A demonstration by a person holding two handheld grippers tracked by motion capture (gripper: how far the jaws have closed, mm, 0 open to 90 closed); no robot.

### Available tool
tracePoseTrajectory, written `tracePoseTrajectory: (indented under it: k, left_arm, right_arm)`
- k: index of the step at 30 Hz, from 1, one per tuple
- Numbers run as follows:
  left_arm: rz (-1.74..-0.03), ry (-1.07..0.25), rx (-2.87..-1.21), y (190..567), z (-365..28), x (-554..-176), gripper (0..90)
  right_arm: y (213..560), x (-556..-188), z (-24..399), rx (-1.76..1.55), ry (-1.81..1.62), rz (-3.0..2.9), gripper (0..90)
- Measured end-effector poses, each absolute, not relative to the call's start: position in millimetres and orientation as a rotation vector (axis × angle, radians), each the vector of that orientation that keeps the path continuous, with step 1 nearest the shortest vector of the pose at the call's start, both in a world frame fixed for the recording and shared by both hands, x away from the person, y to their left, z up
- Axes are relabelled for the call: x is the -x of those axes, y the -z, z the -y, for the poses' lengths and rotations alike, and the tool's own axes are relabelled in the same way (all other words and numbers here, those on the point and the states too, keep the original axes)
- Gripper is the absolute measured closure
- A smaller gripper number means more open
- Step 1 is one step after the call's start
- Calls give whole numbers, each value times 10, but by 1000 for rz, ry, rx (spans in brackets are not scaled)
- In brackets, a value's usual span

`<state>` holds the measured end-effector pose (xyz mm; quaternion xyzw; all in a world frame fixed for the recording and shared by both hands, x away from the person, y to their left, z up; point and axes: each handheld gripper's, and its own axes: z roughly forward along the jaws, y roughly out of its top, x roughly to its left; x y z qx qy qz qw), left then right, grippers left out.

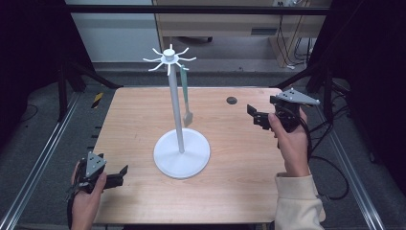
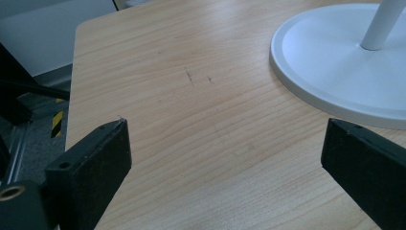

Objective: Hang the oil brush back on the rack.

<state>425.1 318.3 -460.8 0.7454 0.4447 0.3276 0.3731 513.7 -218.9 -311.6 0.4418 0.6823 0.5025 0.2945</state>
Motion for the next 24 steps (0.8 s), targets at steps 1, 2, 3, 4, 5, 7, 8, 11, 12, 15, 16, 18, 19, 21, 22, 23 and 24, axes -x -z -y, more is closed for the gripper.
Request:
tracePoseTrajectory:
  k: [1, 2, 3, 4, 5, 7, 8, 11, 12, 15, 16, 18, 19, 21, 22, 23, 24]
  left_arm:
    - [-1139, -842, -1912, 4609, -3183, -4253, 28]
    - [-1138, -842, -1912, 4609, -3183, -4254, 28]
    - [-1138, -842, -1914, 4609, -3182, -4253, 28]
    - [-1138, -842, -1915, 4609, -3181, -4253, 28]
    - [-1137, -842, -1917, 4610, -3179, -4253, 28]
    - [-1138, -841, -1918, 4611, -3176, -4252, 28]
    - [-1138, -841, -1917, 4610, -3176, -4252, 28]
    - [-1142, -841, -1917, 4614, -3181, -4254, 28]
    - [-1143, -841, -1916, 4615, -3181, -4256, 28]
    - [-1141, -840, -1919, 4615, -3179, -4256, 28]
    - [-1140, -840, -1920, 4616, -3176, -4256, 28]
    - [-1139, -841, -1922, 4617, -3172, -4257, 27]
    - [-1138, -841, -1923, 4618, -3170, -4257, 27]
    - [-1137, -841, -1924, 4618, -3168, -4256, 27]
    - [-1137, -840, -1924, 4618, -3169, -4256, 27]
    - [-1137, -840, -1923, 4618, -3169, -4256, 27]
    - [-1137, -840, -1923, 4618, -3170, -4257, 27]
  right_arm:
    - [3134, -5145, 2201, -1186, -1335, -1817, 119]
    - [3162, -5159, 2224, -1195, -1325, -1820, 119]
    - [3178, -5165, 2238, -1199, -1319, -1822, 119]
    - [3207, -5177, 2261, -1209, -1308, -1821, 119]
    - [3222, -5183, 2274, -1209, -1300, -1821, 119]
    - [3256, -5194, 2298, -1223, -1291, -1823, 119]
    - [3281, -5204, 2314, -1231, -1289, -1819, 119]
    - [3330, -5220, 2348, -1242, -1274, -1821, 119]
    - [3347, -5224, 2360, -1248, -1267, -1822, 119]
    - [3410, -5245, 2391, -1258, -1245, -1824, 119]
    - [3433, -5252, 2400, -1264, -1238, -1825, 119]
    - [3490, -5270, 2421, -1280, -1232, -1828, 119]
    - [3510, -5277, 2428, -1283, -1228, -1832, 119]
    - [3562, -5294, 2442, -1293, -1217, -1843, 119]
    - [3596, -5306, 2447, -1300, -1209, -1845, 119]
    - [3623, -5315, 2453, -1299, -1199, -1854, 119]
    - [3643, -5320, 2453, -1304, -1199, -1853, 119]
